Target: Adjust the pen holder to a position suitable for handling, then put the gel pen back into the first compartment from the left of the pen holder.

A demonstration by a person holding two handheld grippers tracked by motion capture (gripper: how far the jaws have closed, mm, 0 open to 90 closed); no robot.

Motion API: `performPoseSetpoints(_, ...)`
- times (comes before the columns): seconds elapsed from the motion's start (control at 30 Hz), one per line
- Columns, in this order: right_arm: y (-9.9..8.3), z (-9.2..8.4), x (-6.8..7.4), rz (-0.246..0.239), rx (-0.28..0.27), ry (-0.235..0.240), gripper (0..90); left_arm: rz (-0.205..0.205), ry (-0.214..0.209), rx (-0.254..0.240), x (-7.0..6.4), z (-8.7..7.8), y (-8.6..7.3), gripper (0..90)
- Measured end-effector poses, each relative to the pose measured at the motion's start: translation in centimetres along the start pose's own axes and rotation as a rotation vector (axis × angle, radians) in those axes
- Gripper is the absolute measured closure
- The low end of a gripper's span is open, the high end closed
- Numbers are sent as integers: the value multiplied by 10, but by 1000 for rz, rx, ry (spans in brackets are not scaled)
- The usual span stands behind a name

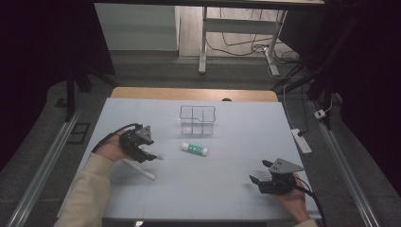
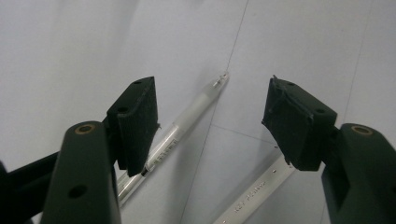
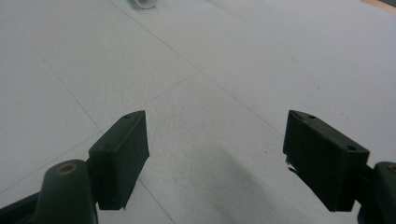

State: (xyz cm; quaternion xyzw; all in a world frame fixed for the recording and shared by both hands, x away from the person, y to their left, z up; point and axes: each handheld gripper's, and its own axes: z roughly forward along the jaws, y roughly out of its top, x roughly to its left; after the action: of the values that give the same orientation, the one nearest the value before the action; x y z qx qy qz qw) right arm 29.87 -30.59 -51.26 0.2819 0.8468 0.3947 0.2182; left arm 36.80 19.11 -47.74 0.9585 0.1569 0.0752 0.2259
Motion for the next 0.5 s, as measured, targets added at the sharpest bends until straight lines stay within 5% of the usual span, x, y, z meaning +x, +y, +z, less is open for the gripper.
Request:
performPoseSetpoints(0.33, 0, -1, -1, 4, -5, 2, 222, 37, -15, 35, 2, 15, 3, 361)
performPoseSetpoints(0.5, 1, -1, -1, 13, -10, 1, 223, 82, -17, 96, 3, 21, 7, 365)
